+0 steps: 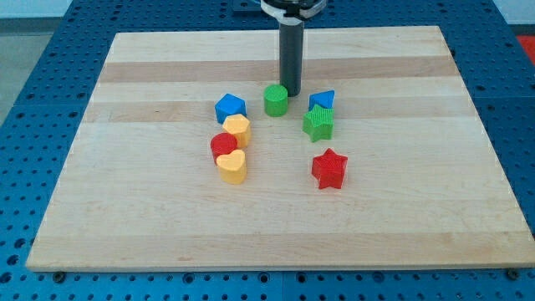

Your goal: Slide the green circle to the right side of the red circle

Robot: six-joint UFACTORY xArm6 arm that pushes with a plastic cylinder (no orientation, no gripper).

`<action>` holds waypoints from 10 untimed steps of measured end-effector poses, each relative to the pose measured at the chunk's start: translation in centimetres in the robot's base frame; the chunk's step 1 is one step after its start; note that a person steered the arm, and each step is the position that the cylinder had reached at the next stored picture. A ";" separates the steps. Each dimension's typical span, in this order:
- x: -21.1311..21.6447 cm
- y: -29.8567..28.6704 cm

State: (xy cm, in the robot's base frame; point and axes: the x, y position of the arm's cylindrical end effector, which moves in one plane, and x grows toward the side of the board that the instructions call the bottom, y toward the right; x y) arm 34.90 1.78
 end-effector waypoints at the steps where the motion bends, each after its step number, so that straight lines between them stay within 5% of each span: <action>1: 0.0 0.0; 10: 1.3 -2.0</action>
State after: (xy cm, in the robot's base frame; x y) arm 36.17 -0.19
